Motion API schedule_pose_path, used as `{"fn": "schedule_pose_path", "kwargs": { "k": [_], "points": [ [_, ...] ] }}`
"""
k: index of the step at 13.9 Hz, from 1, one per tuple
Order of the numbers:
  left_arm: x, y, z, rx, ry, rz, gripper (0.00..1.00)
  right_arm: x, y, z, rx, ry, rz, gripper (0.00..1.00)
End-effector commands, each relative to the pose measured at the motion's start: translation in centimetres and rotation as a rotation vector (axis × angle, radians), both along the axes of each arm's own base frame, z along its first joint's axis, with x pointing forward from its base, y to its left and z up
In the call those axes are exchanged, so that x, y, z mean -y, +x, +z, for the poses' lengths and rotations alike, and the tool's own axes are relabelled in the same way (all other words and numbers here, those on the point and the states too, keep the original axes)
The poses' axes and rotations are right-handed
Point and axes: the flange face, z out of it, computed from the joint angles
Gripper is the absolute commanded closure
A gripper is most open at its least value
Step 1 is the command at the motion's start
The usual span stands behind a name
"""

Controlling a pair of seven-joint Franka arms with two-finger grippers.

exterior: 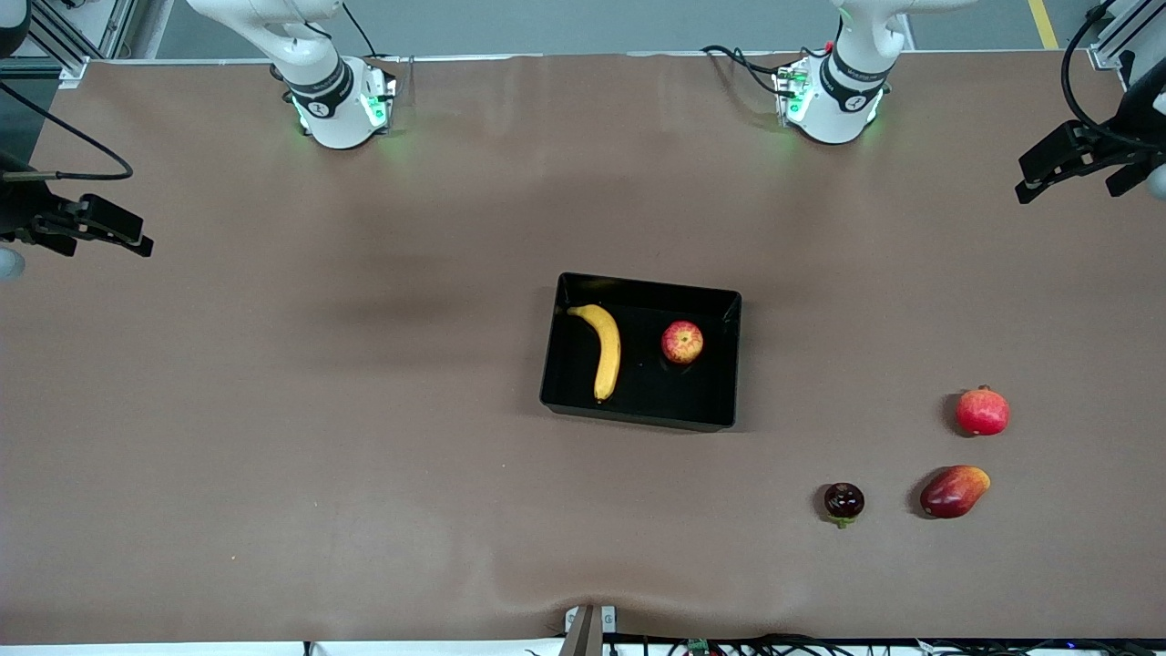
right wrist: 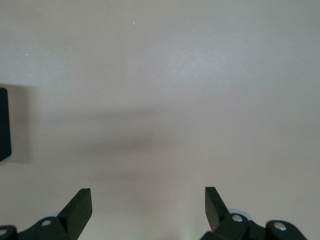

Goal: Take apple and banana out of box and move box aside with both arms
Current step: 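Reach into the black tray and grasp the red-yellow apple with the left gripper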

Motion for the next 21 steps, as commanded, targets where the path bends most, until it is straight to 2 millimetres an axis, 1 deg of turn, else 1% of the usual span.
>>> {"fn": "schedule_pose_path", "kwargs": {
  "k": [1, 3, 6, 7, 8, 9, 10, 12, 15, 16, 17, 18, 19, 20, 21],
  "points": [
    [0.1, 0.1, 0.1, -0.008, 0.0, -0.013, 0.0, -0.4, -0.3, 0.5, 0.001, 0.013, -0.011, 0.0],
    [0.5, 0.5, -0.2, -0.013, 0.001, -0.004, 0.0, -0.4, -0.3, 0.5, 0.001, 0.013, -0.011, 0.0],
    [0.8, 2.6, -2.2, -0.046, -0.005, -0.006, 0.0, -0.3, -0.3, 0.5, 0.0, 0.012, -0.014, 0.0],
    [1.7, 2.8, -2.7, -0.055, -0.007, -0.02, 0.0, -0.3, -0.3, 0.5, 0.0, 0.012, -0.014, 0.0],
    [3.1, 3.0, -3.4, -0.064, -0.006, -0.029, 0.0, -0.3, -0.3, 0.5, 0.001, 0.012, -0.011, 0.0],
    [4.8, 3.5, -4.5, -0.079, 0.002, -0.021, 0.0, -0.4, -0.2, 0.4, 0.001, 0.014, 0.002, 0.0],
    [6.5, 3.9, -5.7, -0.095, 0.004, 0.014, 0.0, -0.5, -0.2, 0.4, 0.0, 0.015, 0.015, 0.0],
    [8.9, 4.7, -7.9, -0.112, 0.004, 0.096, 0.0, -1.1, -0.2, 0.4, 0.001, 0.013, 0.024, 0.0],
    [13.3, 5.8, -10.9, -0.116, -0.009, 0.144, 0.0, -1.2, -0.2, 0.5, 0.003, 0.013, 0.018, 0.0],
    [15.4, 6.0, -12.3, -0.125, -0.007, 0.166, 0.0, -1.1, -0.2, 0.4, 0.001, 0.013, 0.015, 0.0],
    [17.1, 6.0, -13.8, -0.126, 0.014, 0.21, 0.0, -1.1, -0.2, 0.6, 0.004, 0.011, 0.015, 0.0],
    [19.0, 5.8, -15.5, -0.116, 0.038, 0.218, 0.0, -1.2, -0.2, 0.6, 0.004, 0.012, 0.015, 0.0],
    [20.6, 5.4, -16.9, -0.094, 0.041, 0.209, 0.0, -1.1, -0.3, 0.5, 0.001, 0.012, 0.013, 0.0],
    [21.5, 5.1, -17.9, -0.082, 0.034, 0.209, 0.0, -1.1, -0.3, 0.5, 0.001, 0.011, 0.013, 0.0],
    [22.4, 4.9, -18.4, -0.073, 0.027, 0.225, 0.0, -1.1, -0.3, 0.5, 0.001, 0.011, 0.018, 0.0]
  ]
}}
